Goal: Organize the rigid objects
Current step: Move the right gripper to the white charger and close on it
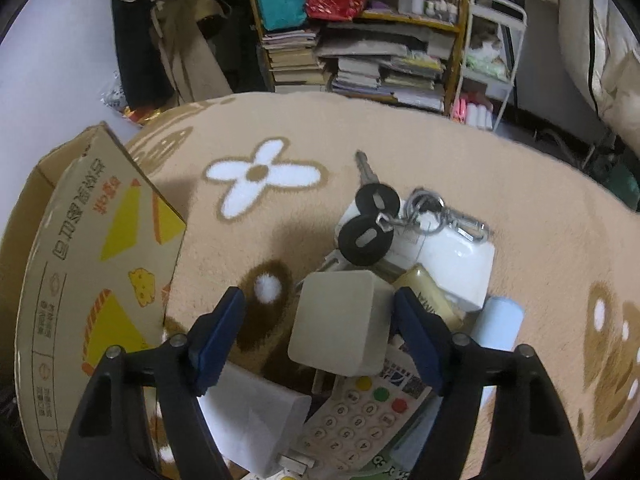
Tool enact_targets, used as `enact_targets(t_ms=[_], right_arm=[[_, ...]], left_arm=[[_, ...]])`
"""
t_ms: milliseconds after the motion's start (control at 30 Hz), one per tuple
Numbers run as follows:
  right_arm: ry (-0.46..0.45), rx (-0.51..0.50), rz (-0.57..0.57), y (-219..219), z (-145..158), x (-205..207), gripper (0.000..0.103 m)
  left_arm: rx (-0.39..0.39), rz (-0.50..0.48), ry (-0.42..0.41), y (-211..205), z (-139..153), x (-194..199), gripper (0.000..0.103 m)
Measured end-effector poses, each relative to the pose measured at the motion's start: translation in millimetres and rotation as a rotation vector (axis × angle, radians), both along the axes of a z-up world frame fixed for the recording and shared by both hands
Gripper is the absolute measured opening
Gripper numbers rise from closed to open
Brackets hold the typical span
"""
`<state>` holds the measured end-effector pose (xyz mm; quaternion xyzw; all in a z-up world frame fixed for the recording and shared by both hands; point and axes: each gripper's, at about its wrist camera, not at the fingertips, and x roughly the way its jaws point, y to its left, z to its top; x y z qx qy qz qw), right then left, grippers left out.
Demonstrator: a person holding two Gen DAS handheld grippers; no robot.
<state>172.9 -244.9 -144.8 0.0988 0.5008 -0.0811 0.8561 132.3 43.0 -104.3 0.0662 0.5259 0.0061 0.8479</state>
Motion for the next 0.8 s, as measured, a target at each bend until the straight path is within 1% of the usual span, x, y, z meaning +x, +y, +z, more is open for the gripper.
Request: enact_targets(t_ms=[33,100,167,200,233,267,400,633,800], right_arm=[[0.007,-0.007,-0.006,0,-2,0,0.069],[0.012,-0.018,-0.01,1,-5,-1,0.067],[0.007,-0.008,-0.023,-1,-7,-3,0.066],[0.001,-0.017,-0.036,-1,-7,-5,0.063],[0.002,-0.032,-0.041,0,-7,-6,0.054],[0.004,-0.047,-0.044,0,-7,-6,0.053],[-0.005,-0.035,-0.031,-1,-3,-9,0.052],[-0.087,-0.011,-0.019,0,21,-25,0.052],[-0.133,-0.002,-0.004,10,41,-32,0.052]], left_arm=[[0.0,0.001,0.001,0,0,0,0.018],[-0.001,0.002,0.002,1,0,0,0.018],[-0.002,0.001,0.001,1,1,0,0.018],[-0.001,0.002,0.002,1,1,0,0.018],[-0.001,0.003,0.003,1,0,0,0.018],[-0.002,0.003,0.003,1,0,-1,0.018],[-0.001,0.007,0.006,2,0,-1,0.018],[-0.001,0.008,0.0,3,2,-1,0.018],[0.003,0.008,-0.002,3,3,-2,0.018]])
